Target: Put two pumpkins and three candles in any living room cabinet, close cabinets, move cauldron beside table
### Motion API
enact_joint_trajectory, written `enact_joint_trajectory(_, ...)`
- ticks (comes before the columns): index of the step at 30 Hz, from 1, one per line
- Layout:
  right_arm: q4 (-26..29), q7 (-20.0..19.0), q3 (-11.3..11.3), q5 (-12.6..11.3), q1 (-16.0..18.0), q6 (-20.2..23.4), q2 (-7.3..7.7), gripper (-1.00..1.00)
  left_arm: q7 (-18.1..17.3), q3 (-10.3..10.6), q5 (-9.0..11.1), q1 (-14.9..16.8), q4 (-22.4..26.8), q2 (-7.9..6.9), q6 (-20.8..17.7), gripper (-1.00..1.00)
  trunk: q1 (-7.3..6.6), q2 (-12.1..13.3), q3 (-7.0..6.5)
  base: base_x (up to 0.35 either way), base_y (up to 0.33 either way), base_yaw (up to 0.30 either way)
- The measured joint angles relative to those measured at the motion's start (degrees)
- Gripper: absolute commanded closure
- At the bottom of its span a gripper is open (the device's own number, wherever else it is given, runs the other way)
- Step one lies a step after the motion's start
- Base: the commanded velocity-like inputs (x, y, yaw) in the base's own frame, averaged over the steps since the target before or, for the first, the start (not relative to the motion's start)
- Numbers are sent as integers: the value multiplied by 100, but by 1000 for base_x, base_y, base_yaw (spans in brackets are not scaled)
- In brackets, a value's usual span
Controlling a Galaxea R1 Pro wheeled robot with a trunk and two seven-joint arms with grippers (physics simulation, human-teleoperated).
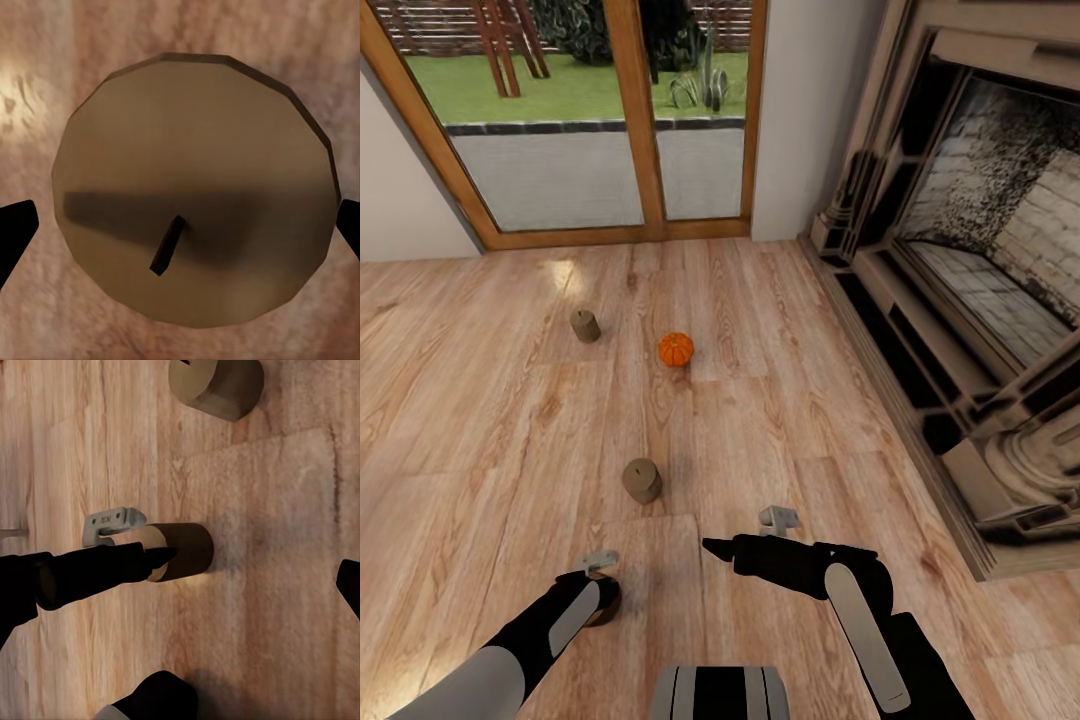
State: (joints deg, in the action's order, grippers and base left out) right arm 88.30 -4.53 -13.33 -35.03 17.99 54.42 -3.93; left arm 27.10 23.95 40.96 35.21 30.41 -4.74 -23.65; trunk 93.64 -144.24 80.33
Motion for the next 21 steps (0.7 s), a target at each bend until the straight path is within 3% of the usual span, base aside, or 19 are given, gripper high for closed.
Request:
enact_joint_trajectory(12, 0, 0, 0, -2, 0, 0, 0, -100, 0, -9, -6, 0, -3, -1, 28, -100, 0, 0, 0, 0, 0, 0)
enact_joint_trajectory(13, 0, 0, 0, -1, 0, 0, 0, -100, 0, -9, -7, 0, -3, -1, 30, 100, 0, 0, 0, 0, 0, 0)
enact_joint_trajectory(21, 0, 0, 0, 5, 0, 0, 0, -100, 0, -15, 7, 2, -4, -4, 49, 100, -1, 0, 0, 0, 0, 0)
